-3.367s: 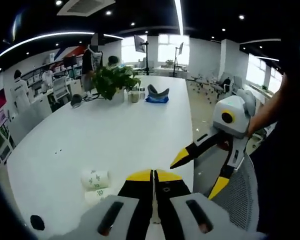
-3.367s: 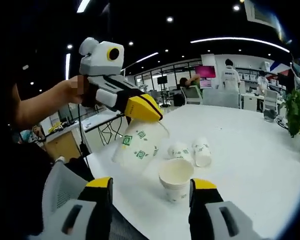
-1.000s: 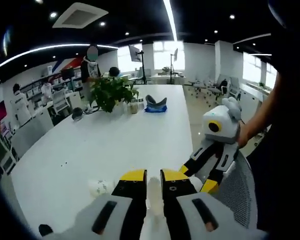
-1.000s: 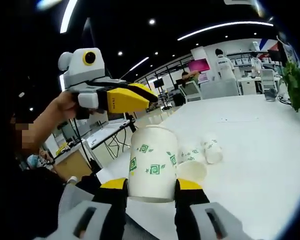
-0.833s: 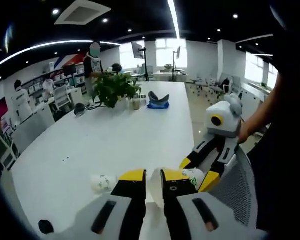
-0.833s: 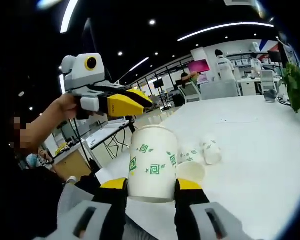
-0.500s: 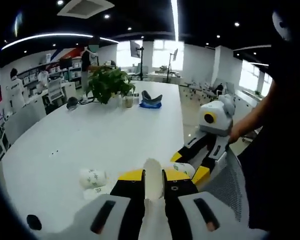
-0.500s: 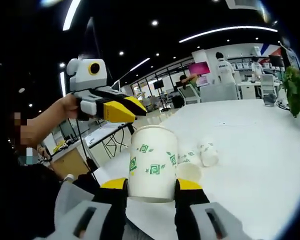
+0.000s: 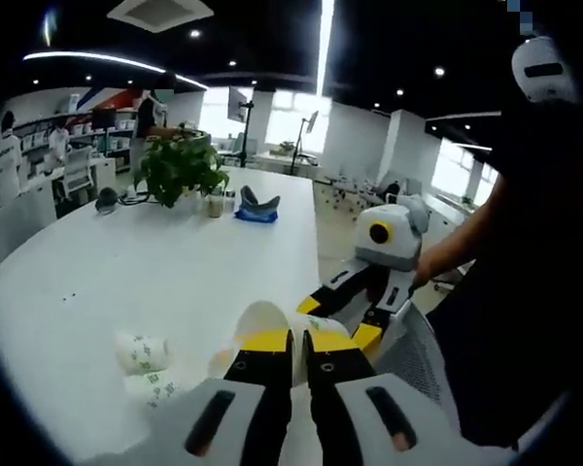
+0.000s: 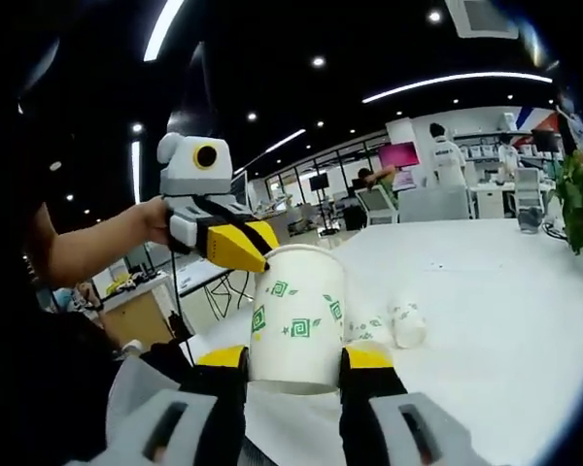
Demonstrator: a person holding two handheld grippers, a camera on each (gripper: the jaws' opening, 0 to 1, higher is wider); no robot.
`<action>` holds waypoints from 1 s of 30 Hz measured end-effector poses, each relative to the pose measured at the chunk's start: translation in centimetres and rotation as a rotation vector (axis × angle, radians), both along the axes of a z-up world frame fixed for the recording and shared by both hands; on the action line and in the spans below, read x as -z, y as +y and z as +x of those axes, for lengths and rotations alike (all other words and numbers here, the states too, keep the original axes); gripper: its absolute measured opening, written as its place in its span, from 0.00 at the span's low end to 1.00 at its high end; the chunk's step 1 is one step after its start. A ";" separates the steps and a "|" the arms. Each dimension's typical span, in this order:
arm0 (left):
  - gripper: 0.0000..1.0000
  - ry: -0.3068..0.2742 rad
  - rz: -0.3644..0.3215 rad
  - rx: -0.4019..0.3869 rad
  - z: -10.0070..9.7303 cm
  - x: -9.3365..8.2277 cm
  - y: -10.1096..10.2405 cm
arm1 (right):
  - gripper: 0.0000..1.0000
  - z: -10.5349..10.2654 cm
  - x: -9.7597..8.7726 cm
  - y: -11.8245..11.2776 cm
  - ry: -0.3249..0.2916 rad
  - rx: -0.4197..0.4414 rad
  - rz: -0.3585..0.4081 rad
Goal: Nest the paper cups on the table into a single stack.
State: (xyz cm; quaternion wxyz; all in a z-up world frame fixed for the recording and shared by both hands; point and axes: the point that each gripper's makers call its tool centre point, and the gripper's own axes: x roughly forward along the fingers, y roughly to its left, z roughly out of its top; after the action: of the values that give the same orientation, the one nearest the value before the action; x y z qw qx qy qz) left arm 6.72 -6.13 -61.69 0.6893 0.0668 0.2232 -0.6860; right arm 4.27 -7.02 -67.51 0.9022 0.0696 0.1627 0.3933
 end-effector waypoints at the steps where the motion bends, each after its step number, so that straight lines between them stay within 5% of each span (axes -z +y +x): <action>1: 0.01 0.006 -0.003 0.006 -0.1 -0.1 0.0 | 0.36 0.0 0.0 0.0 -0.009 -0.002 -0.004; 7: 0.00 0.036 -0.024 0.030 -1.0 -0.8 -0.2 | 0.39 0.1 0.0 -0.3 -0.023 0.010 -0.020; 21: 0.00 -0.129 0.037 -0.023 1.2 -0.6 -0.1 | 0.56 0.0 2.1 -4.5 0.020 0.125 -0.130; 30: 0.00 -0.208 0.157 -0.026 2.6 2.3 -0.1 | 0.60 0.2 2.8 -7.3 0.014 0.180 -0.218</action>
State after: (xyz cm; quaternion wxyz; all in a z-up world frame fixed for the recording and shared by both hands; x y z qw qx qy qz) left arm 9.27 -6.28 -63.97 0.7102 0.1884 0.2044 -0.6468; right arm 4.48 -14.34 -70.29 0.9349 -0.0120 0.2037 0.2904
